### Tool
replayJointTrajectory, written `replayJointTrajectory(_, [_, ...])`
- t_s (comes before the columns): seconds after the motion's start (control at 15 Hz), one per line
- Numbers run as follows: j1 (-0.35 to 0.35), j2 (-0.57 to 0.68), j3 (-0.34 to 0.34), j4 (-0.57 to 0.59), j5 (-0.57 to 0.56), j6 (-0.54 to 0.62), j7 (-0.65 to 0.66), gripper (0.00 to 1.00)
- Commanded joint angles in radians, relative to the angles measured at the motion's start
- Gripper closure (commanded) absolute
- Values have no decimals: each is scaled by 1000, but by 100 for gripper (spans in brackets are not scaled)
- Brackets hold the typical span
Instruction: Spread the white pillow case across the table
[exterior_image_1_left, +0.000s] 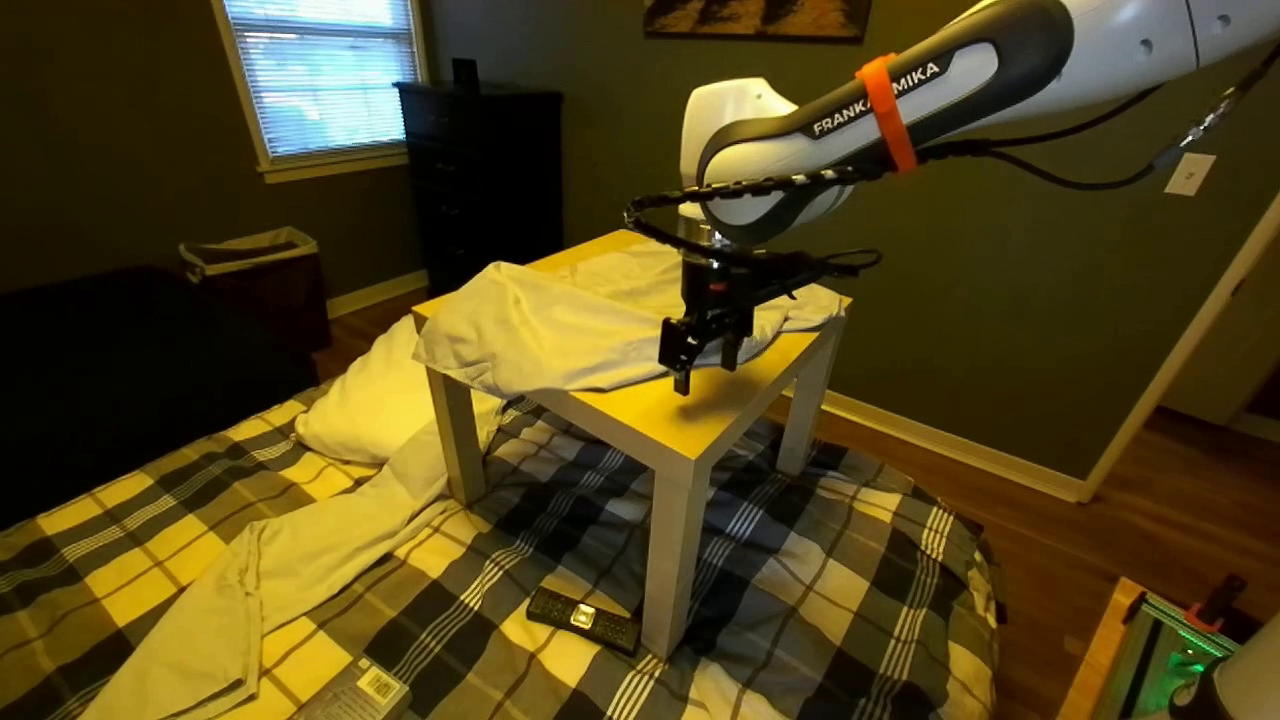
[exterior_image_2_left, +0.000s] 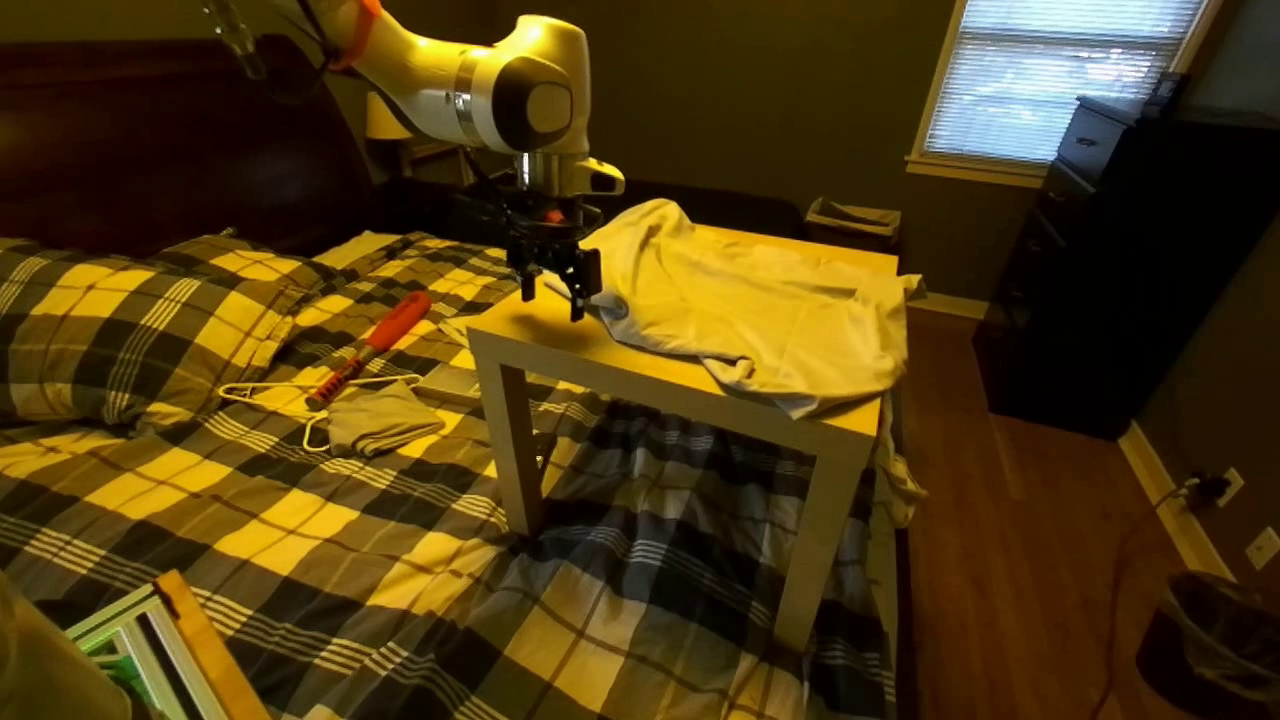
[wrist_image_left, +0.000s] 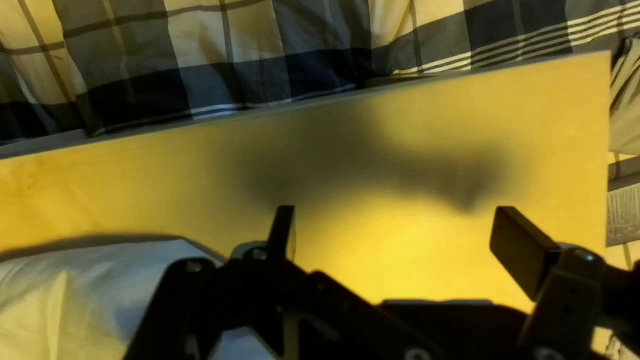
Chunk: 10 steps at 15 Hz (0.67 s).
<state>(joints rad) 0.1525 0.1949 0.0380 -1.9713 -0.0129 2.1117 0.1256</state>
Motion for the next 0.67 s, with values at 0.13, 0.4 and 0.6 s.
replayJointTrajectory(0.13, [-14, 37, 12, -30, -6, 162, 24, 0])
replayJointTrajectory(0.4, [-16, 56, 10, -48, 1, 287, 41, 0])
replayJointTrajectory(0.6, [-16, 53, 10, -56, 6, 362, 54, 0])
